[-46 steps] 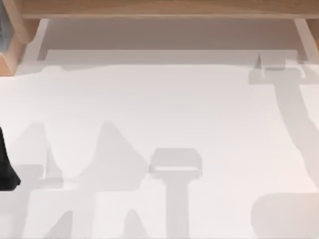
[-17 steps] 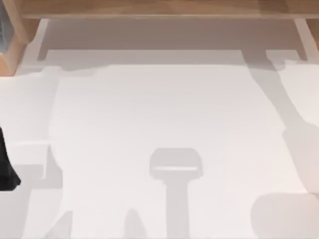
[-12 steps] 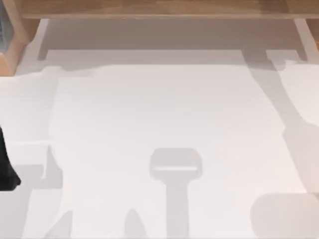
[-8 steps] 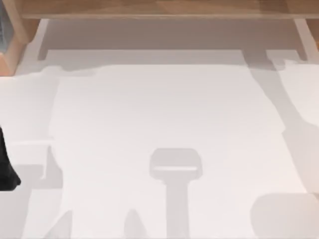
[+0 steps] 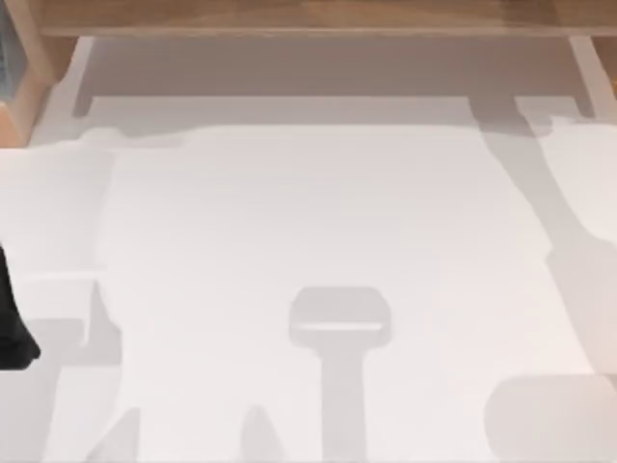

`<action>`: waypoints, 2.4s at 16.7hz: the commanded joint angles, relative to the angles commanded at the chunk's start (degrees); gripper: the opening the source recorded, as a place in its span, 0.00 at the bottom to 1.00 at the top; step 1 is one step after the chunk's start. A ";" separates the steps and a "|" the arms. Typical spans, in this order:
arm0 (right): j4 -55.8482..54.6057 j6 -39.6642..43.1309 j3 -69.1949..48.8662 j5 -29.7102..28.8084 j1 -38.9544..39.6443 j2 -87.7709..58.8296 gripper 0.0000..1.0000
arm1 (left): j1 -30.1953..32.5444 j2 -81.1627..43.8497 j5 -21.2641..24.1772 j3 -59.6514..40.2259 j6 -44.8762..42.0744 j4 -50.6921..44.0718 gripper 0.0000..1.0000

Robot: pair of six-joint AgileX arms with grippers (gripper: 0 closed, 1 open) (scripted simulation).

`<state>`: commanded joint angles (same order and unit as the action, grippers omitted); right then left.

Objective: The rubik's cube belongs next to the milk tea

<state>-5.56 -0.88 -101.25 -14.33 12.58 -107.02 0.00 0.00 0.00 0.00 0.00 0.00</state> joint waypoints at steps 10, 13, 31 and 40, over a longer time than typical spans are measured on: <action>2.38 -0.09 -2.77 0.04 0.12 -0.29 0.00 | 0.00 0.00 0.00 0.00 0.00 0.00 1.00; 2.32 -0.18 -2.66 0.07 0.15 -0.10 0.00 | 0.00 0.00 0.00 0.00 0.00 0.00 1.00; 43.96 -24.40 15.51 6.77 15.13 14.51 0.00 | 0.00 0.00 0.00 0.00 0.00 0.00 1.00; 65.75 -32.98 37.97 14.11 20.65 13.78 0.00 | 0.00 0.00 0.00 0.00 0.00 0.00 1.00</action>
<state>60.19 -33.86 -63.28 -0.23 33.23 -93.24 0.00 0.00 0.00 0.00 0.00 0.00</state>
